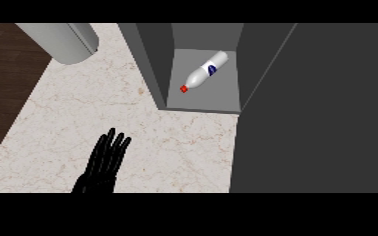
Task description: Pick up the bottled water, place it into the cabinet and close the cabinet
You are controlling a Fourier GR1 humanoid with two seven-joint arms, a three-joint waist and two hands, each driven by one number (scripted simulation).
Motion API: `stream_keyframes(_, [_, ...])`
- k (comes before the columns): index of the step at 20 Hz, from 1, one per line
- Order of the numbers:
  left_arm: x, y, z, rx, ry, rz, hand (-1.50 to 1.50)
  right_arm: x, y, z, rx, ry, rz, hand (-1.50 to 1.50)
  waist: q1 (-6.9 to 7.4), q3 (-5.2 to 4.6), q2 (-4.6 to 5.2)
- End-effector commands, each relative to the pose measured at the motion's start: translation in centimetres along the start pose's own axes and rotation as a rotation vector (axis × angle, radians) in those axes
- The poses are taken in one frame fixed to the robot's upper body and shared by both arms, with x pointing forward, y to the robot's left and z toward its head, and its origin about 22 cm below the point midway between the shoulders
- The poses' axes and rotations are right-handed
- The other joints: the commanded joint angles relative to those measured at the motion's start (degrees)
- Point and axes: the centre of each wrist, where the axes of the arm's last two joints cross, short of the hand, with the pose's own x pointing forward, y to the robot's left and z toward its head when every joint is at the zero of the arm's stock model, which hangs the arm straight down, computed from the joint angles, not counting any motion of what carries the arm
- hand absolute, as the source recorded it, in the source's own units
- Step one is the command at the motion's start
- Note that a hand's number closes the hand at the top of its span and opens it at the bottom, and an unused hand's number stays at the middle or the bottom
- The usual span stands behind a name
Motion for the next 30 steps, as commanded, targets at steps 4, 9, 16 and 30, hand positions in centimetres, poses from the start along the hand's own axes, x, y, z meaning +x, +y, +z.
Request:
stream_keyframes(4, [3.8, 4.4, 3.3, 0.025, -0.035, -0.043, -1.5, 4.8, 0.8, -3.2, 0.137, -0.054, 0.193, 1.5, -0.24, -0.16, 0.26])
stream_keyframes(9, [6.3, 6.2, 4.3, -0.025, -0.039, -0.033, -1.5, 3.5, 1.7, -4.3, 0.154, -0.002, 0.109, 1.5, 0.56, -0.13, 1.13])
stream_keyframes(16, [8.2, 9.0, 5.6, -0.077, -0.034, -0.027, -1.5, 2.5, 0.7, -6.0, 0.275, 0.005, 0.156, 1.5, 3.81, -0.31, 2.03])
stream_keyframes(30, [10.3, 11.0, 5.1, -0.102, -0.03, -0.05, -1.5, -0.4, -0.3, -9.2, 0.331, 0.04, 0.154, 1.5, 6.15, -0.72, 3.05])
